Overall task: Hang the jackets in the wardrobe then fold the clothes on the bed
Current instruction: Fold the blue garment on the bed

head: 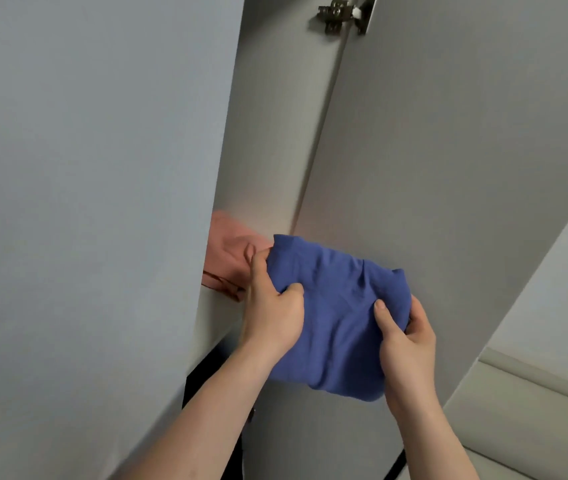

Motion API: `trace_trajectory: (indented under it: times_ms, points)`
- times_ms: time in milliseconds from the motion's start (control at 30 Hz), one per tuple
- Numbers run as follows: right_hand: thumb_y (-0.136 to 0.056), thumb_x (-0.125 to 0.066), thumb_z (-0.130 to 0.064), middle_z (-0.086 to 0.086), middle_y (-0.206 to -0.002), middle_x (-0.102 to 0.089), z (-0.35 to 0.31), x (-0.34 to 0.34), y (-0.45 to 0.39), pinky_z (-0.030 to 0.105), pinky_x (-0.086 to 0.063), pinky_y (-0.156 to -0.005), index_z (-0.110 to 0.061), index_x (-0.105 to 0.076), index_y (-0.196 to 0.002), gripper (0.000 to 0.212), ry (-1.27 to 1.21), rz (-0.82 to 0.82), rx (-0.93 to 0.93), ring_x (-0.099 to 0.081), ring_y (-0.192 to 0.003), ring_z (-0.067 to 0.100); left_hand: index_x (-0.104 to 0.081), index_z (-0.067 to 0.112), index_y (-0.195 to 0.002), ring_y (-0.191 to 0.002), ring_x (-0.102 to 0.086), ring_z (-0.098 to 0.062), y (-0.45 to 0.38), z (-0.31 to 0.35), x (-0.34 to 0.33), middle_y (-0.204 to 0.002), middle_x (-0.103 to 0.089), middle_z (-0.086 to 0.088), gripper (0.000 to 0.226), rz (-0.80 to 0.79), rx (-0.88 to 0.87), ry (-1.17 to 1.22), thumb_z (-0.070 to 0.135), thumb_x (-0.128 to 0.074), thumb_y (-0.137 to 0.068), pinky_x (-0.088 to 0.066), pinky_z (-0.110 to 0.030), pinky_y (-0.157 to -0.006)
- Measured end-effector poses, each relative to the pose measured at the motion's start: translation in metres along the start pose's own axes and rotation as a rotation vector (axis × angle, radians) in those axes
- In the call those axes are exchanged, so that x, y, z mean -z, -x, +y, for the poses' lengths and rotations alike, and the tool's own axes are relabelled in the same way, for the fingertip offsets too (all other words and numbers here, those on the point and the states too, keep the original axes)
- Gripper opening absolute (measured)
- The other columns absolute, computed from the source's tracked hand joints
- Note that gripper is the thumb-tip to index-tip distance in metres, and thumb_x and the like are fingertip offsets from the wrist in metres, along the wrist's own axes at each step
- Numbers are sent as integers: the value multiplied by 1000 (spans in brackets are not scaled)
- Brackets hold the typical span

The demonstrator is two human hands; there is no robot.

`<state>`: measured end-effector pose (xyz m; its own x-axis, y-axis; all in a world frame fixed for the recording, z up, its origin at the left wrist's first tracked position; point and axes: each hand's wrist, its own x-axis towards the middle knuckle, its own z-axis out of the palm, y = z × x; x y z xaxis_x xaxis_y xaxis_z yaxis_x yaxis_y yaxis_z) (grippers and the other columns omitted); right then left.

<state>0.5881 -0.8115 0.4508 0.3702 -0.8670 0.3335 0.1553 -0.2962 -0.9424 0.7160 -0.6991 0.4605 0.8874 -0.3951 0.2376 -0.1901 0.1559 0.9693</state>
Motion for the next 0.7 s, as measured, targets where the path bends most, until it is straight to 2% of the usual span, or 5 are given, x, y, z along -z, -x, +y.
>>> trace_trajectory:
  times_ms: [200,333,400,467,700]
  points:
    - [-99,-63,-12,-11,-103,-75,5,-52,-59,30,-53,-92,-28,-69,-113,22,-110,-158,65,-70,-101,8,-49,31,-126,-99,-61,-7,-41,13,2,-105,-62,19,44,205,-87,-79,6,-56,-91,-47,-27,-81]
    - [-99,-63,-11,-12,-105,-75,7,-84,-94,25,-51,-88,-29,-68,-115,25,-208,-245,77,-69,-100,5,-45,37,-119,-100,-41,27,-61,25,2,-99,-46,30,43,367,-131,-185,10,-60,-89,-34,-3,-95]
    - [-99,-63,-11,-10,-105,-75,7,-99,-108,25,-50,-86,-27,-69,-116,23,-254,-283,64,-69,-96,4,-44,48,-119,-122,-44,3,-68,27,4,-110,-50,28,48,458,-136,-235,31,-59,-78,-37,-32,-114]
    - [-99,-62,-11,-9,-105,-75,5,-115,-117,25,-51,-84,-24,-69,-117,23,-296,-331,36,-68,-93,2,-43,50,-125,-127,-50,-19,-71,29,7,-124,-54,19,54,492,-116,-254,35,-56,-75,-41,-45,-112]
    - [-99,-63,-14,-3,-105,-76,-15,-150,-134,38,-56,-92,-30,-72,-106,20,-315,-611,-7,-71,-96,11,-34,33,-147,-93,-47,-2,-64,46,18,-118,-51,16,60,593,-220,-409,8,-55,-96,-35,-22,-85]
